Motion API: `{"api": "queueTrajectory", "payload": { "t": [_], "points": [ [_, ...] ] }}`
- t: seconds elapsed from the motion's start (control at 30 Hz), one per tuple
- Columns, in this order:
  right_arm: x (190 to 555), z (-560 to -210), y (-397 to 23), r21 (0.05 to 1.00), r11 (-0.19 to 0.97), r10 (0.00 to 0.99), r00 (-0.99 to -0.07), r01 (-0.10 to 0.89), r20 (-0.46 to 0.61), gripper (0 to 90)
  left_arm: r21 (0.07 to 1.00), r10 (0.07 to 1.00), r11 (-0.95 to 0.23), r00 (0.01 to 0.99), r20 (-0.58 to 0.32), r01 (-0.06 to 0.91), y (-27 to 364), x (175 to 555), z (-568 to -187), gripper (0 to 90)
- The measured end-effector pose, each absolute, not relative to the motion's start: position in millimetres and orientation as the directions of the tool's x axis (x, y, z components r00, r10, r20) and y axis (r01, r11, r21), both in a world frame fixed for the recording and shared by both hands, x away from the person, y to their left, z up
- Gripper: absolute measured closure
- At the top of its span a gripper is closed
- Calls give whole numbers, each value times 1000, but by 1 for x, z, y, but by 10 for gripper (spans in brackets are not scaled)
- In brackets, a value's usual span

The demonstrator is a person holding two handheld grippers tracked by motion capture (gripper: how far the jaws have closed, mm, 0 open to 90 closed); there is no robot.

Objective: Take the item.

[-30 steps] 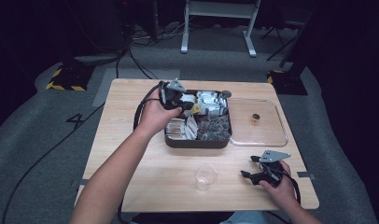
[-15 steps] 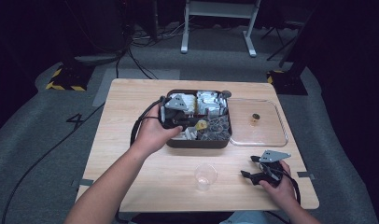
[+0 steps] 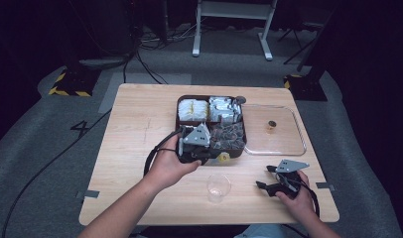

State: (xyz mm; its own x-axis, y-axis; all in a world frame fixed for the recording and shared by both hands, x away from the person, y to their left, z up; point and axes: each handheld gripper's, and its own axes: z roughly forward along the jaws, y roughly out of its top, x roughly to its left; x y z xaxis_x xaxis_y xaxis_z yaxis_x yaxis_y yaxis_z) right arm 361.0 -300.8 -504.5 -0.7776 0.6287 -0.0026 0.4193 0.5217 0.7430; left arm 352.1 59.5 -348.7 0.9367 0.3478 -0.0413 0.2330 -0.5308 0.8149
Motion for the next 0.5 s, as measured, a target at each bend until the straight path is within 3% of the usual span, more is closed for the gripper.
{"api": "queueTrajectory", "payload": {
  "t": [0.5],
  "points": [
    [361,-504,-301,743,522,629,-777,420,-2,204,814,304,-530,949,-80,239,50,333,-384,900]
  ]
}}
